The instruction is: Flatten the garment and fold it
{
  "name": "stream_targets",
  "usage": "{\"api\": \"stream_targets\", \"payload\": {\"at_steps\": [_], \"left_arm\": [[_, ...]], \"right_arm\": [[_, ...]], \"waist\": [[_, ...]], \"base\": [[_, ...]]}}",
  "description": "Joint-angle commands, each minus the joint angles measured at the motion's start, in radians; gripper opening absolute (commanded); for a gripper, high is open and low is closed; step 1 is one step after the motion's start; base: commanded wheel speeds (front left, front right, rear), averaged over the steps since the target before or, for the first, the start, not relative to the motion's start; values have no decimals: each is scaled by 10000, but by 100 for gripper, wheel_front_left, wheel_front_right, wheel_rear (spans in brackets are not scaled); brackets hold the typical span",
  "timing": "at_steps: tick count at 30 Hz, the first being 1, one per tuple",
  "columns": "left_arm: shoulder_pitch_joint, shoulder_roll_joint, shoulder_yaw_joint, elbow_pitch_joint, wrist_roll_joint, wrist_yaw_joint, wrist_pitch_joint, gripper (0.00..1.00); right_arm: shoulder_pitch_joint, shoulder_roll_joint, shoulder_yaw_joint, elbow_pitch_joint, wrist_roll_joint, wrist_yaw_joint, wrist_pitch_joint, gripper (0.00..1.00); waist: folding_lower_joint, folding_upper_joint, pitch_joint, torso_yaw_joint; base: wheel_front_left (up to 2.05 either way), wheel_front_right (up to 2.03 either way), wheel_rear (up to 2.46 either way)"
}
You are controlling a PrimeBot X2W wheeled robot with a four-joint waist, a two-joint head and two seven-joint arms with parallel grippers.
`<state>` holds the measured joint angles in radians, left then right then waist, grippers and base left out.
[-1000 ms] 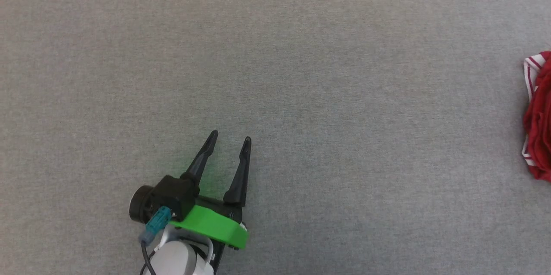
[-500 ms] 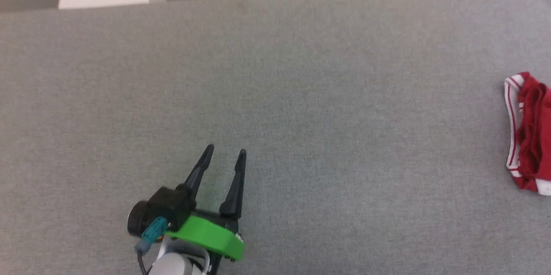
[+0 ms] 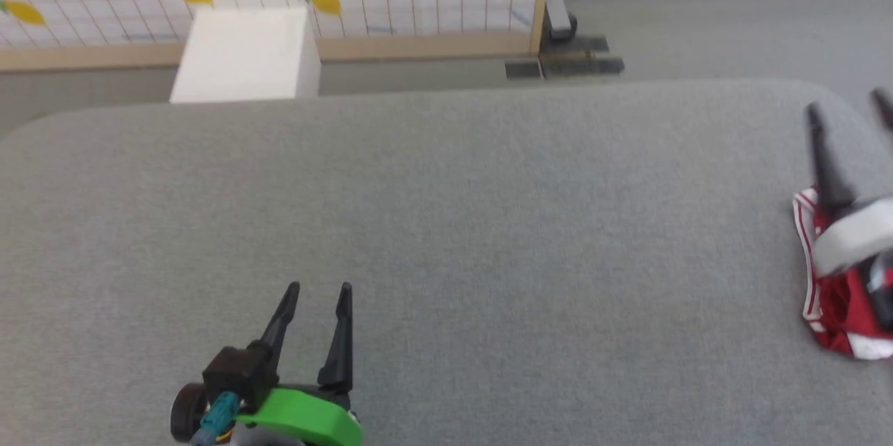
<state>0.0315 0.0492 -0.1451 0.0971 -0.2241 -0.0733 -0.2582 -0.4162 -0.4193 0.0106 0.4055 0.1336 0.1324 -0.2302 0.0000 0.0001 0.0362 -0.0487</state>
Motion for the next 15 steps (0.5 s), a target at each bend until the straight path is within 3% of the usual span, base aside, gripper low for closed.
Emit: {"api": "stream_targets", "payload": {"at_steps": [1,10,15], "left_arm": [[166,10,51,-1,60,96,-36,100],[622,10,134,185,304,251,-36,100],[788,10,237,278,362,269,-36,100]], "right_arm": [[458,332,-119,-402,57,-17,-93,100],[3619,2698,-860,-2826,-169,-17,-230,100],[4774,3334,-961,-3225,-264,-17,-272,100]], "waist": [[0,-1,-471,284],[0,-1,-824,585],[0,-1,-954,684]], "base": [[0,0,0],[0,0,0],[0,0,0]]}}
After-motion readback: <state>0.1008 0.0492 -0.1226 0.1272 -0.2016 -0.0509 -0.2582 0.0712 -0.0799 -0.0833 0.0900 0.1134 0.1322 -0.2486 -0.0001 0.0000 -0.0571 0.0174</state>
